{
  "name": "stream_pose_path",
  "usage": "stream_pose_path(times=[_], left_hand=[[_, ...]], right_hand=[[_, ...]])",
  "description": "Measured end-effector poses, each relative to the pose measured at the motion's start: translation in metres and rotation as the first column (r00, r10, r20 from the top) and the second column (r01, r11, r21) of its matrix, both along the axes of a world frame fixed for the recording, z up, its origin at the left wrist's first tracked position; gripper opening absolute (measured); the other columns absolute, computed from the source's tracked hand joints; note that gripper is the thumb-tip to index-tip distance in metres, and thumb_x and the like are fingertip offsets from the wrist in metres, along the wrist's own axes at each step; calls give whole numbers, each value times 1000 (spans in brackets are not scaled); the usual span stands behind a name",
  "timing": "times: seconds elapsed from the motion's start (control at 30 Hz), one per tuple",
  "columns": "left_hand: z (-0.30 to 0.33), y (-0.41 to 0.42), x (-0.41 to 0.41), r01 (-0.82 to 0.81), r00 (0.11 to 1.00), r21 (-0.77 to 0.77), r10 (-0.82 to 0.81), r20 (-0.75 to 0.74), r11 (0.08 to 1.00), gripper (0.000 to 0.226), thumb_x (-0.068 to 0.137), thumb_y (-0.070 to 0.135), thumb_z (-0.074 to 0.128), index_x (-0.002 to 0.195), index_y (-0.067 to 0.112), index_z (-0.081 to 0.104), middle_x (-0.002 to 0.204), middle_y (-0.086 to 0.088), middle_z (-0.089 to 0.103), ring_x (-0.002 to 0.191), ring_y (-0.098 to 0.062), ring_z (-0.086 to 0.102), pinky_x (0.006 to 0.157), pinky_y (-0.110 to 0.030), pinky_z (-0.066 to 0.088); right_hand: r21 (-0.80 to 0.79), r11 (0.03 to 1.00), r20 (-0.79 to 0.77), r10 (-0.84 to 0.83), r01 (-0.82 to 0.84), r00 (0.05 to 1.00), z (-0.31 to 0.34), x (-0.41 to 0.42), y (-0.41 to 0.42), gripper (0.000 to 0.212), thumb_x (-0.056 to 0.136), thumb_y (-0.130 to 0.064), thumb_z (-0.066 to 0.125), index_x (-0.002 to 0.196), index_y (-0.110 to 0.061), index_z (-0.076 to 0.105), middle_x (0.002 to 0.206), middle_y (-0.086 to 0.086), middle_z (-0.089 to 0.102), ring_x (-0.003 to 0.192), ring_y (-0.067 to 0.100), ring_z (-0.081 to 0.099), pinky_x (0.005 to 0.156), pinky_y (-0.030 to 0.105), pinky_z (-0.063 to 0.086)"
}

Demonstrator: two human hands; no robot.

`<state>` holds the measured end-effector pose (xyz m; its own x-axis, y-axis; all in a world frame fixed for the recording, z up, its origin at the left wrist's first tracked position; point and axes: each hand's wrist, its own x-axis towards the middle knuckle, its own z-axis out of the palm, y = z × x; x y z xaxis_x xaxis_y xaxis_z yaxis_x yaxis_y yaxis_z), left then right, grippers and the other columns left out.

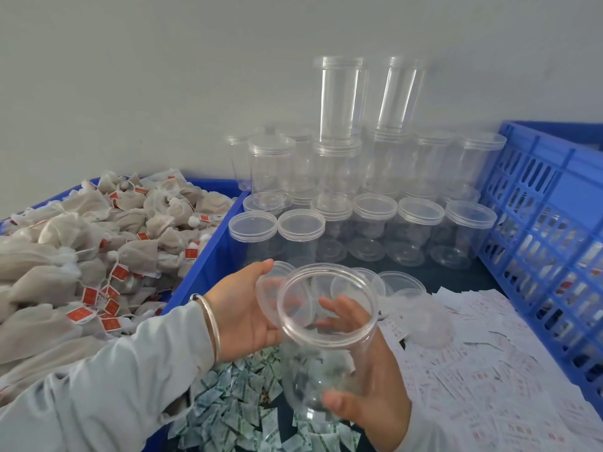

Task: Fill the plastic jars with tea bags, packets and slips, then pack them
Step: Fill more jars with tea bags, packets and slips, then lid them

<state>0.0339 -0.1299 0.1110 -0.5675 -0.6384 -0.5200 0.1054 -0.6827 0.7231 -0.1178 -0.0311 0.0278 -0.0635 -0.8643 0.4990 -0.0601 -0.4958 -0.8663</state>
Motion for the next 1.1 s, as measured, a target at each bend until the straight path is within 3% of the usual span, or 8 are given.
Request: stream_pose_path(times=[0.2,0.33,0.47,0.6,0.7,0.87,0.97,1.1], left_hand=[[0,-1,-3,-133,990,-28,134,54,991,42,101,30,36,124,1,55,116,-22,64,100,-39,64,73,-42,55],[-1,-2,-4,-190,979,-75,195,57,979,34,96,20,47,122,0,56,107,-20,63,96,-38,66,76,-43,57],[-2,1,-5,-190,975,-126,202,91,974,25,94,16,52,111,1,62,92,-17,64,77,-31,68,61,-38,58],[-1,1,-5,-180,973,-166,200,113,970,21,94,13,52,105,0,64,97,-19,67,75,-29,69,59,-33,59],[0,1,-5,-176,973,-174,198,119,969,22,94,12,52,106,-1,64,98,-20,69,78,-29,68,57,-31,59],[0,3,-7,-149,975,-184,175,138,972,26,95,19,51,109,2,65,106,-19,68,85,-29,68,69,-35,58],[0,4,-8,-159,973,-192,187,139,969,34,95,23,51,120,1,58,109,-21,65,90,-33,65,80,-42,54],[1,4,-10,-223,948,-216,263,178,951,36,94,24,53,126,9,48,111,-18,61,83,-29,65,71,-39,53]], right_hand=[[28,998,-168,-48,53,985,-12,-5,-3,93,69,-57,77,145,-29,31,139,-5,49,127,15,51,99,22,43],[10,997,-267,-69,74,961,-16,-8,-4,97,69,-59,76,148,-30,27,141,-8,47,129,10,48,101,29,44],[21,998,-282,-59,67,958,-13,-9,-5,97,69,-61,75,147,-29,28,139,-9,49,127,11,50,97,40,41],[49,999,-262,-7,21,965,-13,-8,-3,92,71,-54,76,146,-32,28,138,-11,51,127,11,50,102,22,42],[53,998,-261,-4,19,965,-12,-7,-2,95,69,-57,77,146,-36,26,140,-11,48,129,11,48,104,33,41],[60,998,-195,-4,16,981,-4,-1,-4,83,72,-54,74,142,-35,34,134,-13,53,125,9,51,99,14,39],[90,995,-146,-31,44,989,-4,-3,-5,80,68,-53,77,136,-31,41,128,-11,58,119,7,56,93,13,45],[122,969,-47,-209,213,977,-6,-11,-9,83,57,-65,77,127,-34,45,125,-14,60,119,4,55,98,21,46]])
